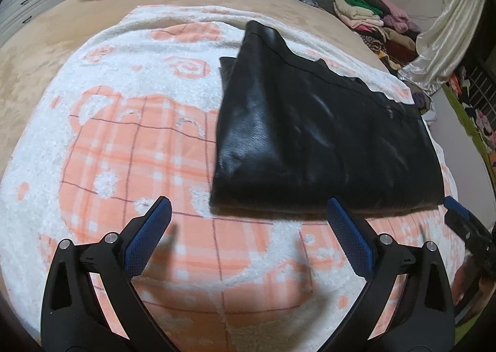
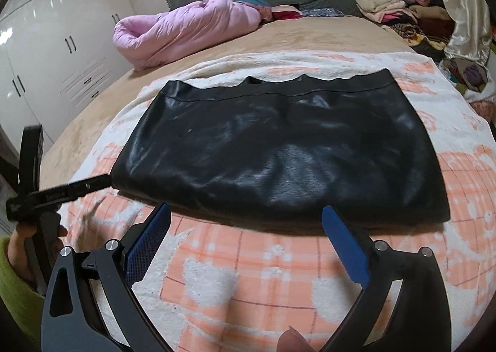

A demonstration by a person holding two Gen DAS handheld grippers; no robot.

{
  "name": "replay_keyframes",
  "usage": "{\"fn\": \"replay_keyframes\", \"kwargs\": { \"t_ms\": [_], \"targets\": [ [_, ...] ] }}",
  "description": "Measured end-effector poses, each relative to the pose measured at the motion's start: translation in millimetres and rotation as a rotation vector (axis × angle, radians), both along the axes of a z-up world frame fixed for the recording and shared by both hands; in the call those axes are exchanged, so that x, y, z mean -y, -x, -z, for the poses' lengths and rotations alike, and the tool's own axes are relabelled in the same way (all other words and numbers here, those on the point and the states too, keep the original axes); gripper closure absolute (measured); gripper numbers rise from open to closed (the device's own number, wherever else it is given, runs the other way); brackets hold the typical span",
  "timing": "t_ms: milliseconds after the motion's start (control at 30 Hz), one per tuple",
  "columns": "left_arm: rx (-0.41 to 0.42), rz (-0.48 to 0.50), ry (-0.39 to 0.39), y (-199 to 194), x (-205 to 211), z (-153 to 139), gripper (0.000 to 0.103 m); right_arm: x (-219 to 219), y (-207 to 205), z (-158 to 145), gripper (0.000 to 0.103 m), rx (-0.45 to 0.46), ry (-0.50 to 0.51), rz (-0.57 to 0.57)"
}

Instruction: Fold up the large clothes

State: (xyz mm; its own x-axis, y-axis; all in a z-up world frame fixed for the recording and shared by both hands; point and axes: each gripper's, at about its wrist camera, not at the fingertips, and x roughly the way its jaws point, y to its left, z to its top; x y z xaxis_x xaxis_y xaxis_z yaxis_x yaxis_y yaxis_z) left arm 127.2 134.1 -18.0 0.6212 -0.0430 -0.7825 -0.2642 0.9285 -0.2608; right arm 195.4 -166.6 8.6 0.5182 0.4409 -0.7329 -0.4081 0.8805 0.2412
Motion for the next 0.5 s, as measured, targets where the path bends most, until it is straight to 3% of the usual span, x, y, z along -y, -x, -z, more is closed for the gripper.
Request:
{"fn": "replay_keyframes", "kwargs": {
  "t_ms": [67,133,267,300,400,500],
  "targets": [
    [0.0,-0.01,0.008,-1.4,-4.0,-0.9,0.01,-7.6,-1.1,1.2,0.006,0.004,0.017,-0.004],
    [-0.002,-0.02,0.021,-4.3,-9.1,-1.5,0.01,-13.5,-3.1,1.6,0.034,0.012,0.024,-0.007],
    [-0.02,-0.028,0.068,-16.7,-18.6,1.0,0.01,-25.9,-14.2,6.1,0.05,-0.004,0.045,-0.01],
    [-0.022,-0.028,0.077,-20.2,-20.1,1.5,0.01,-28.1,-16.5,6.8,0.058,-0.005,0.055,-0.009],
    [-0.03,-0.021,0.091,-34.7,-23.3,3.8,0.01,-35.2,-26.4,11.4,0.069,-0.01,0.083,0.0],
    [-0.048,-0.007,0.11,-49.9,-24.5,9.7,0.01,-39.4,-38.7,18.4,0.071,-0.036,0.094,0.012]
  ]
}}
